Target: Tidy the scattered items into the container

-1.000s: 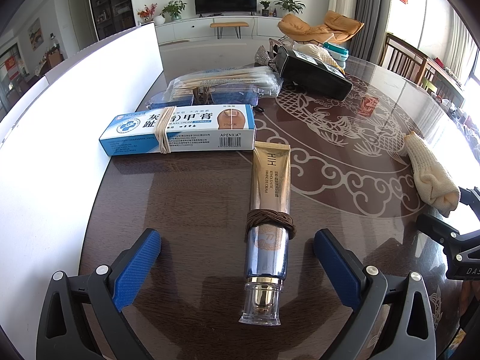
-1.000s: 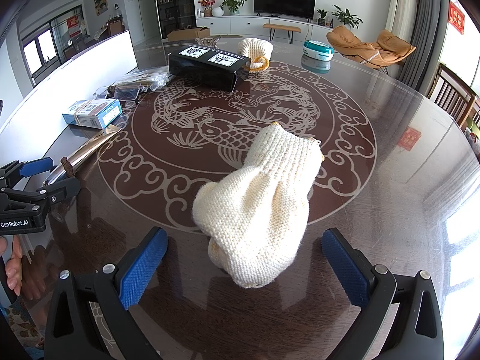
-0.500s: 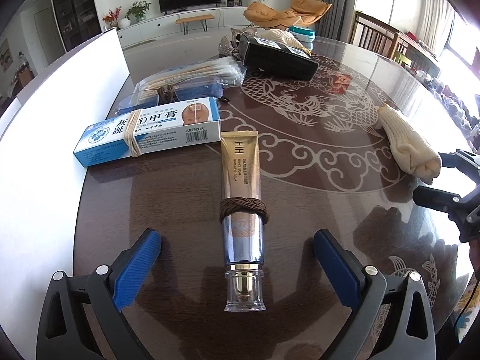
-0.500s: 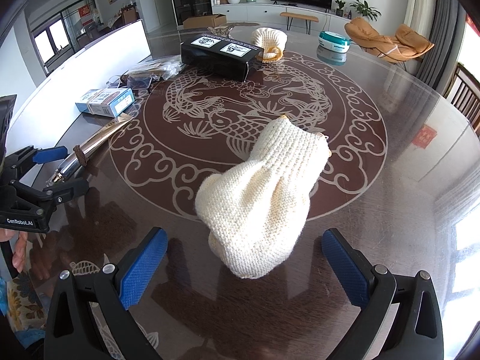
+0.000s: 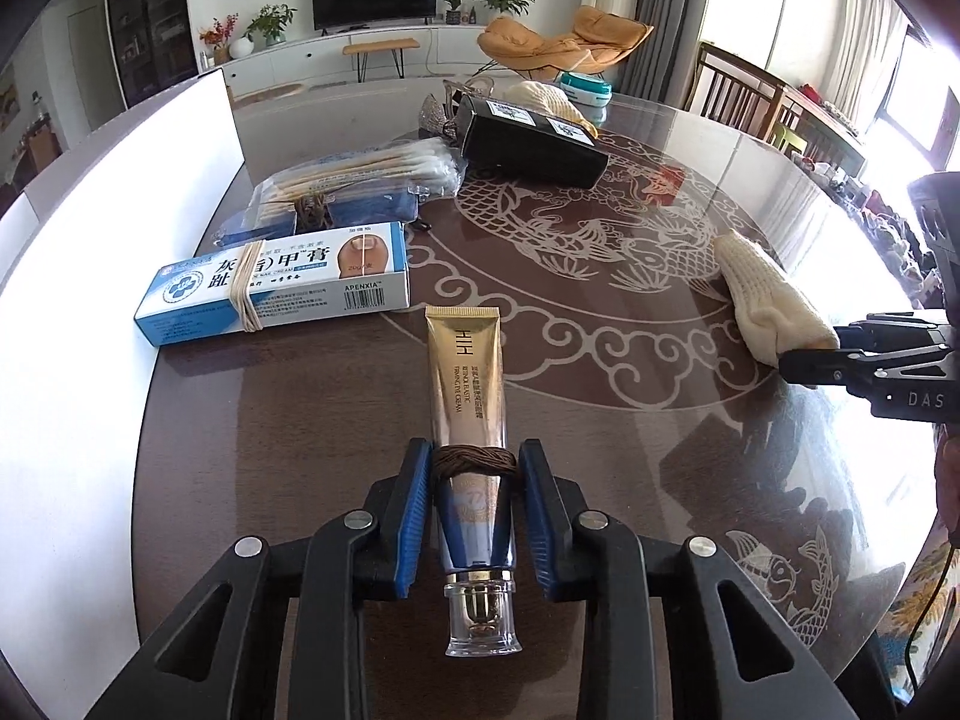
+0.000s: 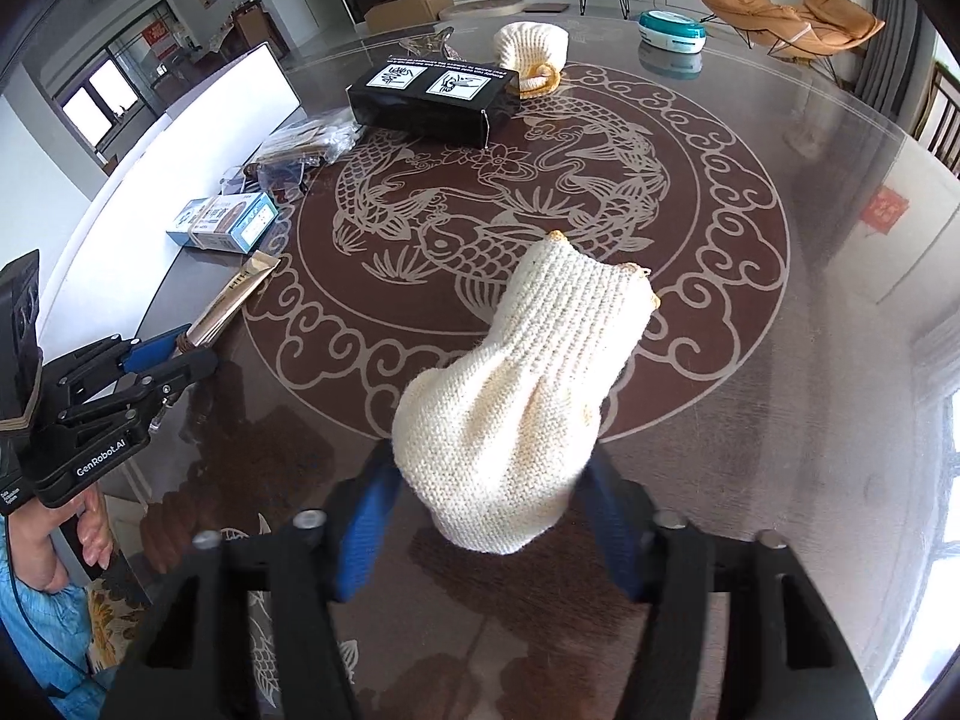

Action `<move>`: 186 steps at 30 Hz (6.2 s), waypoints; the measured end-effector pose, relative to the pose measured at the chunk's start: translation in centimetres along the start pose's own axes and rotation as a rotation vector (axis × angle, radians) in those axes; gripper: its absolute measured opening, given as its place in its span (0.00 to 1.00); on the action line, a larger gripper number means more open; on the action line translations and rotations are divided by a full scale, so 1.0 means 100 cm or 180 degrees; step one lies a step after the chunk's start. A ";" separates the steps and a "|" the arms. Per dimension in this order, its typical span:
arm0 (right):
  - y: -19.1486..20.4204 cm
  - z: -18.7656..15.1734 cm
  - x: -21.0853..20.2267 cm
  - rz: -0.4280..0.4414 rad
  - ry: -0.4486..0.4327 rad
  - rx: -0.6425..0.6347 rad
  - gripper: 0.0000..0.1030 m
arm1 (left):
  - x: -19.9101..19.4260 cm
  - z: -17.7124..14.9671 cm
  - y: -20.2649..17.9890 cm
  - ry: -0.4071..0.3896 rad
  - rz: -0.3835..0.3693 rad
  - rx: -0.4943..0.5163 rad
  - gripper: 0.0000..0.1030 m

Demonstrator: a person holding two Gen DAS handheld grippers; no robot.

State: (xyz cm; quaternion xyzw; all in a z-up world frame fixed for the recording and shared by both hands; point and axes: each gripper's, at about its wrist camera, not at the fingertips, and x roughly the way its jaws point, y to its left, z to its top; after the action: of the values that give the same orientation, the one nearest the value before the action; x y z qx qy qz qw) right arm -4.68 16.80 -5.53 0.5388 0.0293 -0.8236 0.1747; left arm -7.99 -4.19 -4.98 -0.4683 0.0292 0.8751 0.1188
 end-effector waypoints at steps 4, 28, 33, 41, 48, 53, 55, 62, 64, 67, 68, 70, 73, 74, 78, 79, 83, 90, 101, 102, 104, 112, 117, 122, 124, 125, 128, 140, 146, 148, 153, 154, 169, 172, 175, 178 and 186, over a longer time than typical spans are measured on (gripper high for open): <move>0.010 -0.007 -0.023 0.0029 -0.0204 -0.0080 0.31 | -0.023 -0.007 0.005 -0.0168 -0.0102 -0.0119 0.28; 0.024 -0.019 -0.011 0.0108 0.0054 -0.0035 0.99 | -0.027 -0.045 0.006 -0.0033 -0.0153 -0.0048 0.28; 0.032 -0.018 -0.009 -0.0008 0.0025 -0.0094 0.43 | -0.025 -0.042 0.004 0.0055 -0.0159 0.0085 0.28; 0.035 -0.030 -0.025 -0.0027 -0.0099 -0.0169 0.42 | -0.021 -0.034 -0.008 0.0238 0.0000 0.0434 0.31; 0.039 -0.028 -0.045 0.0052 -0.0292 -0.0164 0.42 | -0.029 -0.030 -0.006 0.0114 -0.0182 0.0300 0.27; 0.047 -0.022 -0.065 0.0101 -0.0421 -0.0214 0.42 | -0.057 -0.026 0.003 -0.0122 -0.0323 0.0067 0.27; 0.051 -0.017 -0.068 0.0110 -0.0450 -0.0238 0.42 | -0.066 -0.026 0.005 -0.0176 -0.0310 0.0070 0.27; 0.096 0.007 -0.074 0.0370 -0.0546 -0.0363 0.42 | -0.133 -0.016 0.050 -0.0564 -0.0288 -0.0174 0.27; 0.123 0.021 -0.076 0.0494 -0.0592 -0.0476 0.42 | -0.155 -0.013 0.078 -0.0664 -0.0181 -0.0284 0.27; 0.178 0.045 -0.078 0.0724 -0.0672 -0.0680 0.42 | -0.182 -0.016 0.132 -0.0776 0.0099 -0.0513 0.27; 0.199 0.053 -0.078 0.0801 -0.0700 -0.0766 0.42 | -0.187 -0.018 0.153 -0.0784 0.0197 -0.0613 0.27; 0.245 0.067 -0.078 0.0955 -0.0748 -0.0974 0.42 | -0.195 -0.025 0.193 -0.0774 0.0343 -0.0840 0.27; 0.316 0.080 -0.074 0.1232 -0.0775 -0.1317 0.42 | -0.196 -0.038 0.246 -0.0707 0.0607 -0.1107 0.27; 0.337 0.083 -0.069 0.1310 -0.0742 -0.1423 0.42 | -0.195 -0.042 0.260 -0.0670 0.0668 -0.1185 0.27; 0.405 0.084 -0.029 0.1316 -0.0511 -0.1822 0.42 | -0.185 -0.057 0.300 -0.0527 0.0835 -0.1395 0.27; 0.417 0.082 -0.017 0.1265 -0.0443 -0.1899 0.42 | -0.181 -0.059 0.306 -0.0487 0.0862 -0.1418 0.27; 0.443 0.077 0.015 0.1007 -0.0366 -0.2083 0.42 | -0.166 -0.067 0.318 -0.0337 0.0904 -0.1431 0.27; 0.452 0.079 0.037 0.0762 -0.0460 -0.2027 0.75 | -0.149 -0.072 0.319 -0.0187 0.0833 -0.1468 0.29; 0.359 0.059 -0.023 0.0724 -0.1332 -0.1410 1.00 | -0.178 -0.065 0.291 -0.0559 0.1187 -0.1444 0.92; 0.342 0.055 -0.028 0.0637 -0.1405 -0.1326 1.00 | -0.183 -0.066 0.285 -0.0600 0.1207 -0.1431 0.92; 0.303 0.047 -0.034 0.0458 -0.1506 -0.1130 1.00 | -0.193 -0.065 0.269 -0.0718 0.1206 -0.1385 0.92; 0.123 0.009 -0.025 -0.0472 -0.1258 -0.0431 1.00 | -0.218 -0.043 0.169 -0.1106 0.0895 -0.0943 0.93; 0.029 -0.017 -0.020 -0.0880 -0.0941 -0.0072 1.00 | -0.214 -0.029 0.093 -0.1115 0.0605 -0.0597 0.93; -0.028 -0.029 -0.013 -0.1033 -0.0798 0.0207 1.00 | -0.180 -0.017 0.021 -0.0859 0.0203 -0.0257 0.96; -0.039 -0.032 -0.011 -0.1046 -0.0779 0.0272 1.00 | -0.158 -0.013 -0.007 -0.0735 0.0147 -0.0099 0.96; -0.043 -0.033 -0.009 -0.1049 -0.0765 0.0301 1.00 | -0.146 -0.012 -0.019 -0.0679 0.0118 -0.0041 0.96; -0.048 -0.034 -0.009 -0.1004 -0.0708 0.0397 1.00 | -0.108 -0.009 -0.047 -0.0558 0.0076 0.0037 0.96; -0.060 -0.037 -0.010 -0.0919 -0.0658 0.0632 1.00 | -0.005 -0.011 -0.058 -0.0172 0.0293 -0.0212 0.96; -0.060 -0.037 -0.010 -0.0920 -0.0658 0.0632 1.00 | 0.008 -0.013 -0.050 -0.0088 0.0319 -0.0275 0.96; -0.059 -0.037 -0.010 -0.0918 -0.0658 0.0632 1.00 | 0.008 -0.016 -0.046 -0.0089 0.0343 -0.0285 0.96; -0.058 -0.036 -0.009 -0.0918 -0.0657 0.0636 1.00 | 0.007 -0.016 -0.035 -0.0072 0.0345 -0.0296 0.96; -0.058 -0.036 -0.009 -0.0919 -0.0657 0.0636 1.00 | 0.007 -0.015 -0.033 -0.0059 0.0384 -0.0279 0.96; -0.058 -0.036 -0.009 -0.0919 -0.0656 0.0637 1.00 | 0.017 0.004 0.014 -0.0044 0.0782 -0.0781 1.00; -0.058 -0.036 -0.009 -0.0919 -0.0656 0.0638 1.00 | 0.021 0.012 0.029 -0.0064 0.0842 -0.0929 1.00; -0.058 -0.036 -0.009 -0.0919 -0.0656 0.0638 1.00 | 0.026 0.023 0.044 -0.0084 0.0867 -0.1048 1.00; -0.058 -0.036 -0.009 -0.0919 -0.0656 0.0638 1.00 | 0.032 0.032 0.056 -0.0079 0.0901 -0.1118 1.00; -0.058 -0.036 -0.009 -0.0919 -0.0656 0.0638 1.00 | 0.045 0.054 0.073 -0.0053 0.0830 -0.1139 1.00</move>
State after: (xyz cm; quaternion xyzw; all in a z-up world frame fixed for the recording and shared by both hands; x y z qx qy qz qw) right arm -3.07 23.28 -7.04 0.4565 0.0061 -0.8897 0.0024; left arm -16.45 -9.58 -6.10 -0.4669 -0.0672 0.8781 -0.0800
